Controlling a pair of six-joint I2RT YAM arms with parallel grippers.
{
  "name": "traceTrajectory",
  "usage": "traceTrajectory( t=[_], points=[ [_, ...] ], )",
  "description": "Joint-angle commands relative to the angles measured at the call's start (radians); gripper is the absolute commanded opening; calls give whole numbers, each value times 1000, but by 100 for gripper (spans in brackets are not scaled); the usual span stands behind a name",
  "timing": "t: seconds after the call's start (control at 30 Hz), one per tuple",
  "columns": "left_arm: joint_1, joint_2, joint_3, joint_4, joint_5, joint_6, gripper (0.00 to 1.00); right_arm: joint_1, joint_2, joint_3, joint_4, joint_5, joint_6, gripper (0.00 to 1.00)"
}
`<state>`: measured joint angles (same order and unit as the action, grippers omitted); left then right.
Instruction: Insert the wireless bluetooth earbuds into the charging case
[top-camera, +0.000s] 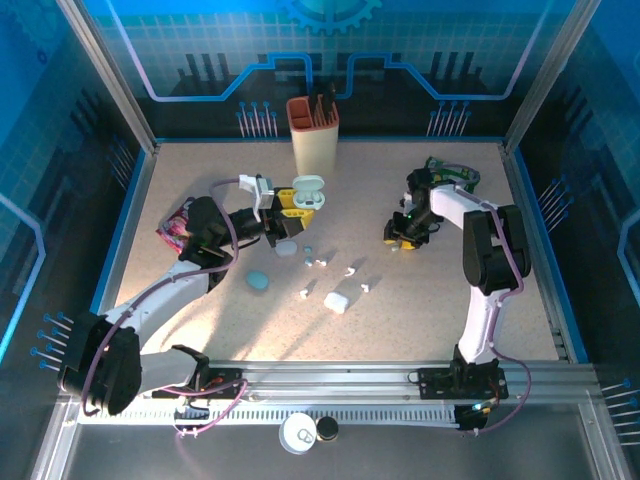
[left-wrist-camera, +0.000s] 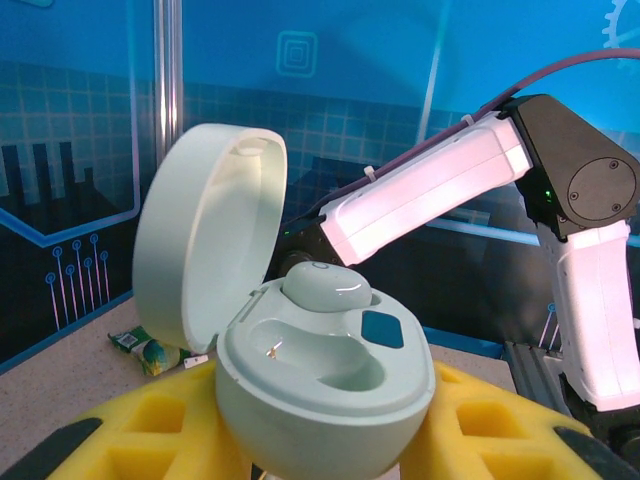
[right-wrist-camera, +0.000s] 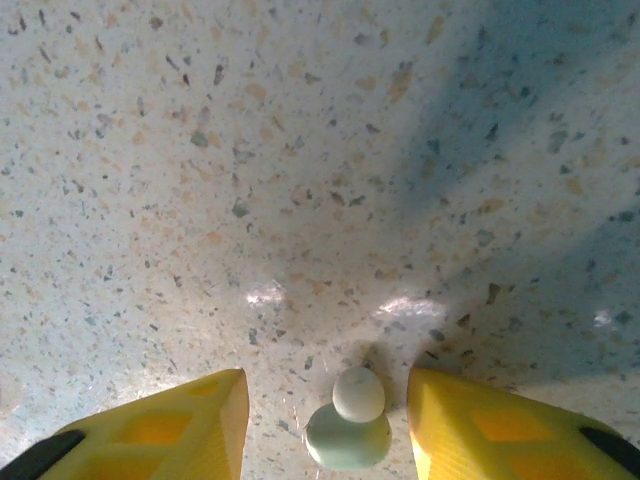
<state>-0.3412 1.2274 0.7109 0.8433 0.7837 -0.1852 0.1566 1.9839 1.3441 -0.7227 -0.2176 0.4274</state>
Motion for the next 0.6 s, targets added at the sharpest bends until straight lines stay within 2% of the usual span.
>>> traceTrajectory(
  t=[0.0, 0.27, 0.57],
  points=[
    [6, -4, -4, 30, 28, -12, 36, 18, -39, -42, -6, -39, 16, 46],
    [7, -3, -15, 42, 26, -15, 37, 56, -90, -80, -24, -41, 0, 46],
    [7, 0, -13, 51, 24, -17, 37, 119, -85, -35, -72, -39, -32, 46]
  ],
)
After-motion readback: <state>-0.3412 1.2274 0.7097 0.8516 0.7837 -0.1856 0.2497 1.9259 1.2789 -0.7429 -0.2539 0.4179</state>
